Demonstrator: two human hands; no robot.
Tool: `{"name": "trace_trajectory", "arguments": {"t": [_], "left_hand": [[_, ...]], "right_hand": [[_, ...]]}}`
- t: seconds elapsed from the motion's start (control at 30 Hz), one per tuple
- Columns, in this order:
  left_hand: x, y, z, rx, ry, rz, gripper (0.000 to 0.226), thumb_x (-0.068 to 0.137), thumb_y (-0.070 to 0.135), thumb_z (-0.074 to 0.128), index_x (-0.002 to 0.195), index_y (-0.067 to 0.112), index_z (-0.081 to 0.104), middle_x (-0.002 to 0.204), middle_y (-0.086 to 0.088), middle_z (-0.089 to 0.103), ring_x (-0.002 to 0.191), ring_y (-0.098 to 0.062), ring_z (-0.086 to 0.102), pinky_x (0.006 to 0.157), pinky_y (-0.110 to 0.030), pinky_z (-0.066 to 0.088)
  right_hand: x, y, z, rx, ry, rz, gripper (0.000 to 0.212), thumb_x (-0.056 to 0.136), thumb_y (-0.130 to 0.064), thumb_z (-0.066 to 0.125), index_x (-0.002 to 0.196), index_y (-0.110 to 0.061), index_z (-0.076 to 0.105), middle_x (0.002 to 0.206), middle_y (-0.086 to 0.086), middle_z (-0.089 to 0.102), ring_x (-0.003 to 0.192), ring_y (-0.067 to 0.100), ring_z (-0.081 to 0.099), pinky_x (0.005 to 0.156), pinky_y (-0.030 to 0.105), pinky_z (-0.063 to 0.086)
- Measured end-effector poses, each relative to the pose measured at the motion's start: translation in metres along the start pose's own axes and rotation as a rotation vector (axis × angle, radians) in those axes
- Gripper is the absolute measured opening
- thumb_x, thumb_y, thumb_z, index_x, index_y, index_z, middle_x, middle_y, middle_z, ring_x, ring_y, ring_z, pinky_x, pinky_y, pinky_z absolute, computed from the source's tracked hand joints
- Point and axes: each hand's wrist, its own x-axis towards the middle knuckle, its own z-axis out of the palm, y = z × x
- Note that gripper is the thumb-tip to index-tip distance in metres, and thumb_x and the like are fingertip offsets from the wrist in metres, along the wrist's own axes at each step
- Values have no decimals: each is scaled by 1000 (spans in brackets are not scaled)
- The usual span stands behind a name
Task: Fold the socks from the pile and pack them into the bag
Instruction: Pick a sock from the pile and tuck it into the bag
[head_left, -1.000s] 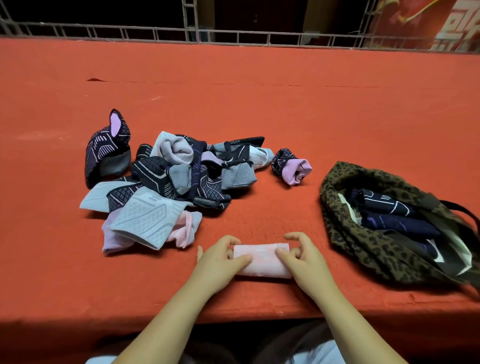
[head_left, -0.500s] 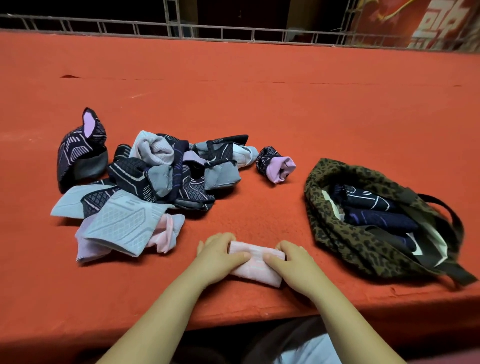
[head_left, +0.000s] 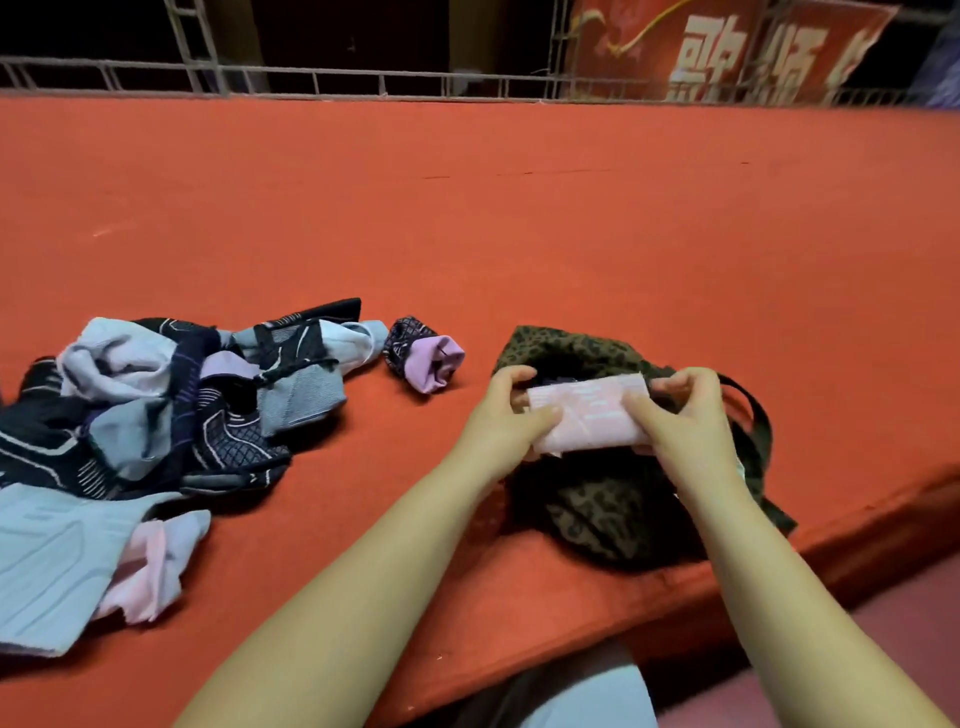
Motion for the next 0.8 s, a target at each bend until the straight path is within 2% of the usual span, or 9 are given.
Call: {"name": "trace_trajectory", "arguments": {"t": [0.07, 0.2, 0.33, 0.4, 0.43, 0.5, 0.57, 0.7, 0.8], "left_hand": [[20, 9, 21, 26, 2, 4, 48, 85, 15, 63, 128, 28, 45, 103, 0, 52, 81, -16, 56, 64, -32, 52], [44, 0, 47, 349, -84, 50, 41, 88, 22, 57, 129, 20, 54, 124, -2, 58, 103, -19, 59, 75, -25, 48], [46, -22, 52, 632, -208, 55, 34, 82, 47, 50, 91, 17, 63, 100, -13, 64, 98, -29, 59, 73, -31, 39], [46, -28, 52, 691, -202, 96, 38, 73, 60, 46, 73, 23, 58, 83, -9, 56, 89, -30, 58, 66, -32, 37], [46, -29, 52, 719, -200, 125, 37, 72, 63, 47, 75, 28, 61, 84, -4, 55, 88, -27, 57, 66, -31, 36], [45, -28, 52, 750, -191, 156, 39, 77, 57, 55, 99, 28, 68, 98, -2, 54, 97, -19, 53, 78, -30, 40], [46, -24, 52, 699, -125, 128, 36, 80, 46, 62, 109, 25, 68, 102, 0, 49, 98, -15, 53, 87, -28, 41], [48, -20, 54, 658, -140, 93, 34, 73, 50, 55, 86, 23, 70, 78, -4, 54, 81, -27, 60, 61, -28, 38], [39, -12, 41, 567, -135, 69, 36, 81, 46, 50, 84, 15, 68, 81, -5, 65, 77, -23, 62, 71, -35, 49]], "right_hand": [[28, 10, -12, -45, 22, 16, 28, 83, -24, 64, 101, -20, 43, 96, -3, 54, 84, 17, 56, 75, 43, 52], [62, 37, -25, -313, -63, -12, 11, 86, -24, 60, 91, -17, 53, 92, 2, 61, 79, 23, 56, 64, 32, 41], [62, 56, -32, -514, -190, -10, 12, 86, -26, 58, 74, -23, 60, 78, -3, 63, 78, 21, 59, 63, 30, 37], [61, 64, -35, -574, -181, -49, 21, 88, -35, 55, 69, -27, 60, 79, -3, 64, 76, 20, 59, 61, 30, 35], [61, 68, -34, -601, -177, -71, 25, 88, -41, 52, 68, -30, 61, 82, -1, 63, 76, 19, 58, 61, 30, 35], [60, 74, -31, -631, -178, -73, 31, 91, -48, 47, 76, -29, 67, 91, 1, 58, 83, 20, 57, 67, 32, 40], [60, 75, -27, -658, -165, -50, 36, 93, -48, 44, 85, -25, 71, 98, 4, 55, 93, 24, 56, 77, 34, 43], [60, 67, -23, -736, -136, -58, 41, 95, -47, 39, 94, -21, 71, 106, 10, 57, 105, 32, 52, 85, 39, 44], [52, 53, -20, -806, -80, -104, 39, 92, -49, 40, 104, -24, 69, 113, 7, 58, 109, 32, 49, 89, 41, 42]]}}
